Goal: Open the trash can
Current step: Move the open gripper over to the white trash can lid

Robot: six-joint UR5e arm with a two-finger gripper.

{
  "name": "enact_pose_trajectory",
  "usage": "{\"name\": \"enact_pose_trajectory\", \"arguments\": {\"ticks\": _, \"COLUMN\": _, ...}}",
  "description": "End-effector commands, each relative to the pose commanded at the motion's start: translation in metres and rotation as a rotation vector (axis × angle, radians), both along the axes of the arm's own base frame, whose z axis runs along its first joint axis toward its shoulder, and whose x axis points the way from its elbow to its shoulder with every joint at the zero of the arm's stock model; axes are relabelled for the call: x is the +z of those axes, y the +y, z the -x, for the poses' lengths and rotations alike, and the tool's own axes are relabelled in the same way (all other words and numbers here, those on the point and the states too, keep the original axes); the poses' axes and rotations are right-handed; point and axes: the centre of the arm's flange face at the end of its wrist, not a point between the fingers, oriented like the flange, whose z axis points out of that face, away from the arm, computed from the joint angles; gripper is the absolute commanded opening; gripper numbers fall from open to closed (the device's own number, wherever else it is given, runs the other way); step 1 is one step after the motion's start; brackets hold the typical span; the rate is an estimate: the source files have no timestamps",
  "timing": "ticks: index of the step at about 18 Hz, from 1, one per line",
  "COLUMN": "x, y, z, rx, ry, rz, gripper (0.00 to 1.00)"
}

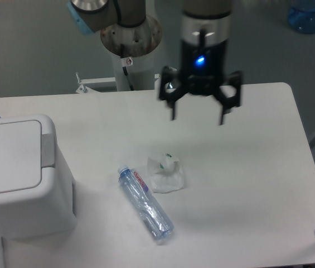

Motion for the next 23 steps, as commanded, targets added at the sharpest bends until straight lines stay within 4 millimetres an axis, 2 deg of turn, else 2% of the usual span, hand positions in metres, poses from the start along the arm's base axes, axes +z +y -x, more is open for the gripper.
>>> {"name": "enact_pose_trajectory", "arguments": {"ticks": 2, "x": -0.001, "y": 0.006, "z": -0.007, "rx": 0.050, "ry": -0.112, "rz": -0.070, "gripper": 1.00}}
{"name": "enact_pose_trajectory", "arguments": {"ticks": 4, "x": -0.004, "y": 0.011, "z": -0.015, "rx": 0.053, "ry": -0.145, "rz": -0.079, "gripper": 1.00}}
{"name": "enact_pose_trajectory", "arguments": {"ticks": 6, "x": -0.010, "y": 0.025, "z": -0.032, "rx": 0.017, "ry": -0.153, "rz": -0.071, "gripper": 1.00}}
{"name": "enact_pose_trajectory", "arguments": {"ticks": 15, "x": -0.048, "y": 0.080, "z": -0.079, "rx": -0.089, "ry": -0.105, "rz": 0.003, "gripper": 1.00}}
{"name": "enact_pose_trajectory", "arguments": {"ticks": 19, "x": -0.061, "y": 0.087, "z": -0.091, "rx": -0.112, "ry": -0.114, "rz": 0.018, "gripper": 1.00}}
{"name": "enact_pose_trajectory", "arguments": {"ticks": 23, "x": -0.061, "y": 0.088, "z": -0.097, "rx": -0.119, "ry": -0.113, "rz": 0.015, "gripper": 1.00}}
